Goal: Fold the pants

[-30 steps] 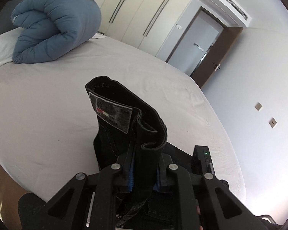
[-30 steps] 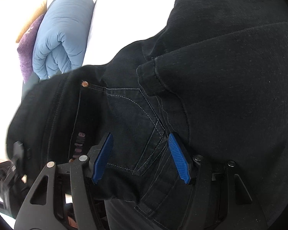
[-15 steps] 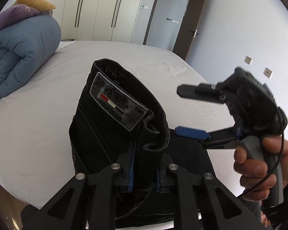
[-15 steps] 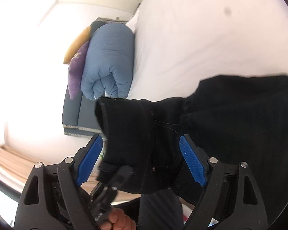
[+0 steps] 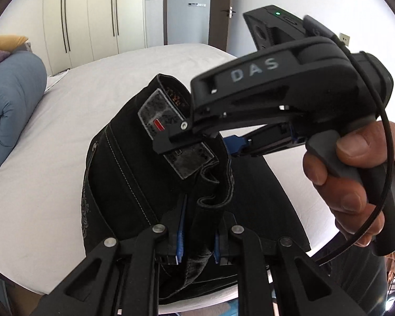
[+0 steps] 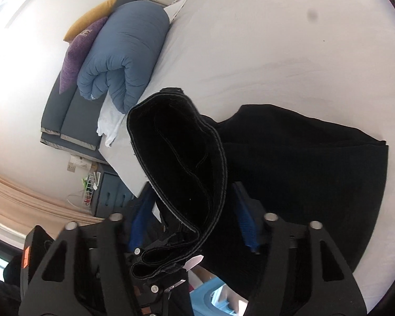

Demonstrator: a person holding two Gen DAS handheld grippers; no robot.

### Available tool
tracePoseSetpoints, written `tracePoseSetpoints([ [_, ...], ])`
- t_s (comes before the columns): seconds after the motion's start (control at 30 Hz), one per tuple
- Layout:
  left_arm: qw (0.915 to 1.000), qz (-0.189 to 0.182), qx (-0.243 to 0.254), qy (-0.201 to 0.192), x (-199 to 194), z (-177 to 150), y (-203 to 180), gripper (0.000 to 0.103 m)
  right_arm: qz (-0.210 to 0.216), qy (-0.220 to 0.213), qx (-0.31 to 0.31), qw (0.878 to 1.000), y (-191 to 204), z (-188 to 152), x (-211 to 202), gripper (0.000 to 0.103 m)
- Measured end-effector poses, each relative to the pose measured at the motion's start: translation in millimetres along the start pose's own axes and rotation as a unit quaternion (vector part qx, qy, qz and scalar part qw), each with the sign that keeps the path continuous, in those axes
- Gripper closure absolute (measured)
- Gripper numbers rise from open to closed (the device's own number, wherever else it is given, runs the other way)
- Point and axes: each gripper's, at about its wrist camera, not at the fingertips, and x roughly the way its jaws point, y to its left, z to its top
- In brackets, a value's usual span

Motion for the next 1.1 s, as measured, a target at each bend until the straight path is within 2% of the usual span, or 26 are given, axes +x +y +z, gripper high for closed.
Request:
tracePoseSetpoints([
  [0.1,0.9995,-0.010,0.026,0.013,11.0,-2.1,-17.9,0.087,-0.035,-0.013,-0.003,0.999,-16.8,-7.8,-1.7,0.080],
  [0.17,0.9986,-0.017,0.042,0.026,21.2,-4.4,-30.5,0.087,-0.054,-0.018,0.005,0.998,-32.5,-16.7,-4.8,0.083],
  [0.33,0.9946,-0.030,0.079,0.060,54.8,0.8,-41.4,0.087,-0.072,-0.033,0.048,0.996,-86.1,-38.1,-3.6,0.084],
  [0.5,0.9920,-0.033,0.096,0.075,74.9,8.5,-41.1,0.087,-0.059,-0.051,0.070,0.995,-125.2,-51.6,-5.2,0.084],
  [0.63,0.9909,-0.035,0.106,0.075,73.1,4.1,-66.0,0.087,-0.057,-0.065,0.065,0.994,-134.5,-53.8,-3.3,0.087],
  [0.87,0.9880,-0.052,0.128,0.069,70.2,6.8,-82.6,0.086,-0.055,-0.090,0.073,0.992,-148.0,-65.1,-25.6,0.090],
  [1.1,0.9869,-0.061,0.126,0.080,79.4,1.9,-61.1,0.087,-0.058,-0.087,0.083,0.991,-163.2,-73.4,-30.0,0.090],
])
